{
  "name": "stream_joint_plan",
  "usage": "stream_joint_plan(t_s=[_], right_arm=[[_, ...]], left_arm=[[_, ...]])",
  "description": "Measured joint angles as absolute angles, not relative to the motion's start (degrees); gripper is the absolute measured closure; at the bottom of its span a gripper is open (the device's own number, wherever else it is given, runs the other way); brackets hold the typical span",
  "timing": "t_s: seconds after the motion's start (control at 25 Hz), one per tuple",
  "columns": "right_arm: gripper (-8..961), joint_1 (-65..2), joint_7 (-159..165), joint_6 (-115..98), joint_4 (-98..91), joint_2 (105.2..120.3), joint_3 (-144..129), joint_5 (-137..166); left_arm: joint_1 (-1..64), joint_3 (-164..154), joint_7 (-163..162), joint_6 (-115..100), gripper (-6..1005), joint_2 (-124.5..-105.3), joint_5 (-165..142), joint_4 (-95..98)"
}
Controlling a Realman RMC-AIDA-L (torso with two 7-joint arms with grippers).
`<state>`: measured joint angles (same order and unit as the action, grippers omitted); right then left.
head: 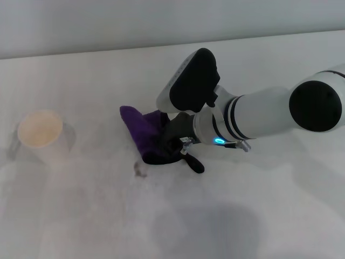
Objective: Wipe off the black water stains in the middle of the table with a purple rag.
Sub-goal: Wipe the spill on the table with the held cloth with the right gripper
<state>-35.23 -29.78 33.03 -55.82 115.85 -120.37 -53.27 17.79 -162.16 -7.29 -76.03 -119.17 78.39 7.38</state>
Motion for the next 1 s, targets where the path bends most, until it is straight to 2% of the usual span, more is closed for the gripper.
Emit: stream_joint_plan(t_s=[0.76,1.0], right_arm=[[887,-36.5,-34.2,46.3,-61.3,116.20,-124.4,-57.4],[895,-36.3,-37.8,44.0,-60.0,116.15,-123.8,-59.8]], left_arm=[[19.1,-162.2,-7.3,-76.1,105,-119.18,78.8,7.6],[19.2,-162.2,-7.3,-76.1,106,-119.21,79.7,7.5]])
